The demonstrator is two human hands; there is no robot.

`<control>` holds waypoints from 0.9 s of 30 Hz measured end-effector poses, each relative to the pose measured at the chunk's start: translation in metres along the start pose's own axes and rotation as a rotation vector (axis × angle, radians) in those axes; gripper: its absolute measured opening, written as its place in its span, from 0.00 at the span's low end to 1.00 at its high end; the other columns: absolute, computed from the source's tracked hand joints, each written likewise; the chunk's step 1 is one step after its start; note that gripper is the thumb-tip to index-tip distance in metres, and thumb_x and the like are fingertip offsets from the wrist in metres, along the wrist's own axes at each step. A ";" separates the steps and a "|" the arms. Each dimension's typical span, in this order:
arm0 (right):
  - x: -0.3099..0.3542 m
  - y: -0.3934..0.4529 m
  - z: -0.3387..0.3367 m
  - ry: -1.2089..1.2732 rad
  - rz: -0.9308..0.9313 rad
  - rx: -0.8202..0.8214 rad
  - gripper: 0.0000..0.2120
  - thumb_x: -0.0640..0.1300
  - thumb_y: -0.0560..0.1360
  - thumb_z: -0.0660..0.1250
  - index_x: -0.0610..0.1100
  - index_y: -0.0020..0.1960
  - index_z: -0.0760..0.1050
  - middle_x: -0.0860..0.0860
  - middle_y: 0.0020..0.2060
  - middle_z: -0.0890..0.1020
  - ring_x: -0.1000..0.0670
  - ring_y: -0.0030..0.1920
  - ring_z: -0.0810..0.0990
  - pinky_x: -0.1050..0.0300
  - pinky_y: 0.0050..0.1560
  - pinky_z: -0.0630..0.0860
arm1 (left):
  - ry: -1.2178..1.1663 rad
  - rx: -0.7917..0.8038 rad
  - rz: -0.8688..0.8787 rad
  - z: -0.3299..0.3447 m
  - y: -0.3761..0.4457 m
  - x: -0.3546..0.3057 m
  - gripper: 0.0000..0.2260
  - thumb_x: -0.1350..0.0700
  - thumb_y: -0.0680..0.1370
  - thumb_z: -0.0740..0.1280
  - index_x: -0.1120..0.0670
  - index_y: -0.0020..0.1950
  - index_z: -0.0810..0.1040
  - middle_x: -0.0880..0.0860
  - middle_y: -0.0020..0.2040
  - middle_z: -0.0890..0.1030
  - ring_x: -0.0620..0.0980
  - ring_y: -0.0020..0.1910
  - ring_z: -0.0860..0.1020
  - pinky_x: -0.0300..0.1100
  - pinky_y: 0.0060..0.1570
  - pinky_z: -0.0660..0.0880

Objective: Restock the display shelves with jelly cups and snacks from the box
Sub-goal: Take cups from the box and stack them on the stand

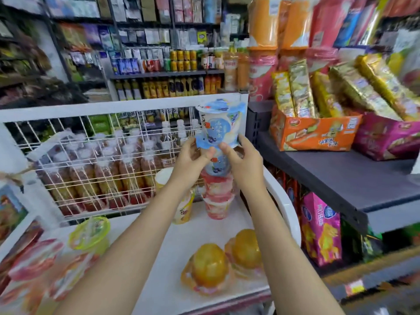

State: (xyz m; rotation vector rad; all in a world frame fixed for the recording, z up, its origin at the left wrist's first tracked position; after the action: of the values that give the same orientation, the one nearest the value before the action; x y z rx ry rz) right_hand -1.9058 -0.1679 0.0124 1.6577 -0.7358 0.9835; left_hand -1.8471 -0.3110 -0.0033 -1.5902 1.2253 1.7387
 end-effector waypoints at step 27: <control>0.012 -0.223 -0.067 -0.359 -0.134 0.048 0.16 0.47 0.82 0.62 0.46 0.69 0.71 0.54 0.61 0.77 0.61 0.59 0.73 0.70 0.56 0.70 | 0.747 -0.016 0.506 -0.010 -0.213 -0.036 0.18 0.49 0.79 0.60 0.57 0.63 0.79 0.53 0.56 0.81 0.54 0.55 0.78 0.49 0.54 0.74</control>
State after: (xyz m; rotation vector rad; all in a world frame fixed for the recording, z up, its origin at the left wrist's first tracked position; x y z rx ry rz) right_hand -1.7290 -0.0401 -0.0704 1.9257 -0.8282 0.6195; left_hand -1.6577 -0.2087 -0.0296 -2.1733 2.1126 1.4309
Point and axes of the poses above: each hand's wrist, its own y-axis towards the middle knuckle, its own z-axis out of the palm, x = y × z, the point moved 5 cm from there along y, towards the middle knuckle
